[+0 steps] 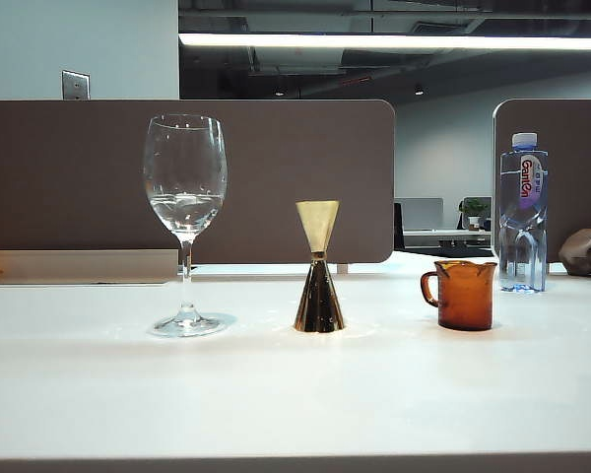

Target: Pick up the small amber measuring cup and pour the water in it into the jigger, then pick up the jigger and pour the water in it into the wine glass.

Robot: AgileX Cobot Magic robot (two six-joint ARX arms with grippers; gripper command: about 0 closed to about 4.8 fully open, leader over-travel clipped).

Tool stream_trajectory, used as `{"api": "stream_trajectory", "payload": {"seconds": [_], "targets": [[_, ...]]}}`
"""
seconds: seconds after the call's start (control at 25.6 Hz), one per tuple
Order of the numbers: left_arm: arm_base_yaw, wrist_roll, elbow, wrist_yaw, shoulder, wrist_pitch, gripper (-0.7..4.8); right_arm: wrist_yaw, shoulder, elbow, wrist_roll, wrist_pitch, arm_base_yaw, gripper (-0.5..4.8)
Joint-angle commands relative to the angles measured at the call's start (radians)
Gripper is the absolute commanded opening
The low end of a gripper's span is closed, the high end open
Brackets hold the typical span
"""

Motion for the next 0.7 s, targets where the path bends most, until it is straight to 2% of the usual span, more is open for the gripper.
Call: {"api": "stream_trajectory", "payload": {"seconds": [0.04, 0.7], "targets": [[0.001, -0.002, 0.001, 0.004, 0.001, -0.005, 0.26, 0.0, 0.001, -0.008, 0.002, 0.007, -0.002, -0.05], [-0.002, -0.009, 0.002, 0.006, 0.001, -0.005, 0.26, 0.0, 0.001, -0.008, 0.002, 0.007, -0.002, -0.05]]}}
